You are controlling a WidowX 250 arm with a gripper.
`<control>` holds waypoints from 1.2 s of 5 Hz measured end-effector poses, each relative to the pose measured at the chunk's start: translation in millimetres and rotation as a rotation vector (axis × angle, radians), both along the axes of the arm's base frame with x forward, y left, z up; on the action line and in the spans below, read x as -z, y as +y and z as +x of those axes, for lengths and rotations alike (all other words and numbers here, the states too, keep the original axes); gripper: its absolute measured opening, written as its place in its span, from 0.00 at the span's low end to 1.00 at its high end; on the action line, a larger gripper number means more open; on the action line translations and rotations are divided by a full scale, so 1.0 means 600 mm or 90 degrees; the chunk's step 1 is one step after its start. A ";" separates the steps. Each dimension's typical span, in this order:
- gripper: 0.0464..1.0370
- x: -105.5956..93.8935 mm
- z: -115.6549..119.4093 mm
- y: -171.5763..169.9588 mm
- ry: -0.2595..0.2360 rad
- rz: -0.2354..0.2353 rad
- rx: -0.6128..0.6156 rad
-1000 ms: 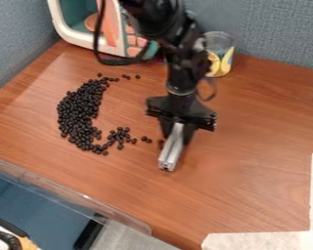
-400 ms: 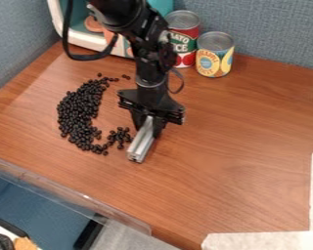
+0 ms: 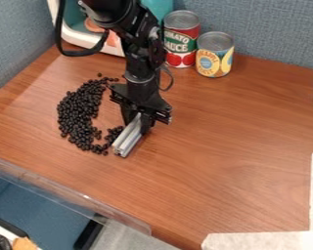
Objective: Sweep into pile
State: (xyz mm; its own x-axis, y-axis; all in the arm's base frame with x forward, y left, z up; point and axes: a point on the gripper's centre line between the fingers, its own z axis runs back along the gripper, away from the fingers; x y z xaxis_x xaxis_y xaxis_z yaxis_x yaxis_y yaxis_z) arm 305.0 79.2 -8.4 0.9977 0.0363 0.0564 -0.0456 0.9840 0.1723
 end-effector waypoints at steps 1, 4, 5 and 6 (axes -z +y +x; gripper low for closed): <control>0.33 0.000 0.001 0.013 0.015 0.003 0.001; 0.33 -0.002 0.006 0.046 0.027 0.005 -0.016; 0.33 -0.001 0.001 0.065 0.026 0.004 -0.036; 0.33 -0.004 -0.001 0.061 0.017 -0.006 -0.051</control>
State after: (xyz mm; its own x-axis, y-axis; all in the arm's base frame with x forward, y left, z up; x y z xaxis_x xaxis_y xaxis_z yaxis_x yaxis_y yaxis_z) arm 304.5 116.0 -5.8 0.9927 0.1171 0.0288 -0.1203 0.9789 0.1651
